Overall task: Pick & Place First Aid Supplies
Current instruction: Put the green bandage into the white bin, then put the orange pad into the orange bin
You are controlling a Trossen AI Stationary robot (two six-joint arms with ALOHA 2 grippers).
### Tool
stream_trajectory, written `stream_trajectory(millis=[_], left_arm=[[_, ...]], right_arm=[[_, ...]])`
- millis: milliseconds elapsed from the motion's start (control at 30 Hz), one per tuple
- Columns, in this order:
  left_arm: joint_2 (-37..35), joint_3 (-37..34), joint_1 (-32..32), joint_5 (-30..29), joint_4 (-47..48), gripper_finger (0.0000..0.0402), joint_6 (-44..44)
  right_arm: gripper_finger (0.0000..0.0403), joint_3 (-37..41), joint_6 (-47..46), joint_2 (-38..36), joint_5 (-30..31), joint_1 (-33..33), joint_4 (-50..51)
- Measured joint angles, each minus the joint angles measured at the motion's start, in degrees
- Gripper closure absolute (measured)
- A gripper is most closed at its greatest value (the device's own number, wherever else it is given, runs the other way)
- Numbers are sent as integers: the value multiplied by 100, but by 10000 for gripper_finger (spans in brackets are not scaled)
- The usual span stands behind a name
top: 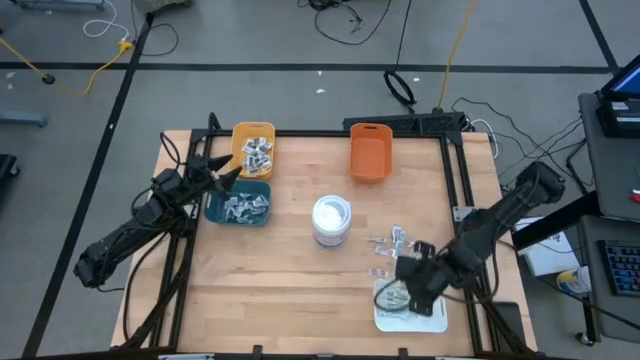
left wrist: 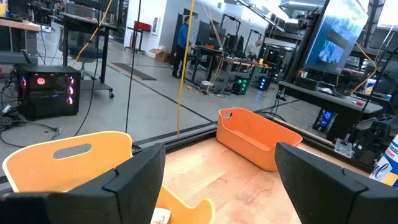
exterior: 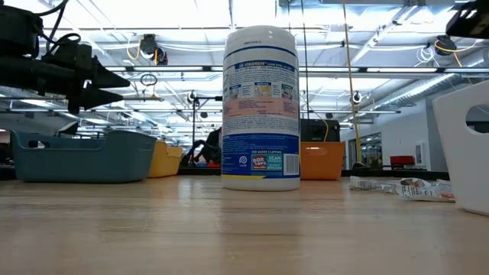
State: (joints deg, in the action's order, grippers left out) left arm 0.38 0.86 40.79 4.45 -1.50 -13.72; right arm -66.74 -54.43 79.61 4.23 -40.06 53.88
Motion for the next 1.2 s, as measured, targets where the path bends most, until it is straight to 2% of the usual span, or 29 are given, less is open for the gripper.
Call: stream_trajectory(millis=[167, 267, 400, 600, 733, 867, 1033, 1200], left_arm=[[0, 0, 0, 0, 0, 96, 0], [-2, 0, -2, 0, 0, 96, 0], [1, 0, 0, 0, 0, 96, 0], [1, 0, -1, 0, 0, 96, 0], [-1, 0, -2, 0, 0, 96, 0], [1, 0, -2, 0, 0, 96, 0], [0, 0, 0, 0, 0, 96, 0], [1, 2, -1, 0, 0, 96, 0]], right_arm=[[402, -2, 184, 429, -7, -374, -519], [383, 0, 172, 608, -250, -420, -511], [319, 0, 182, 660, -450, -344, -526], [202, 0, 804, 476, -459, -117, -457], [154, 0, 1423, 233, -617, 176, -178], [134, 0, 2261, 33, -745, 527, 408], [132, 0, 3519, -166, -734, 1154, 1181], [139, 296, 4811, -336, -730, 2013, 1237]])
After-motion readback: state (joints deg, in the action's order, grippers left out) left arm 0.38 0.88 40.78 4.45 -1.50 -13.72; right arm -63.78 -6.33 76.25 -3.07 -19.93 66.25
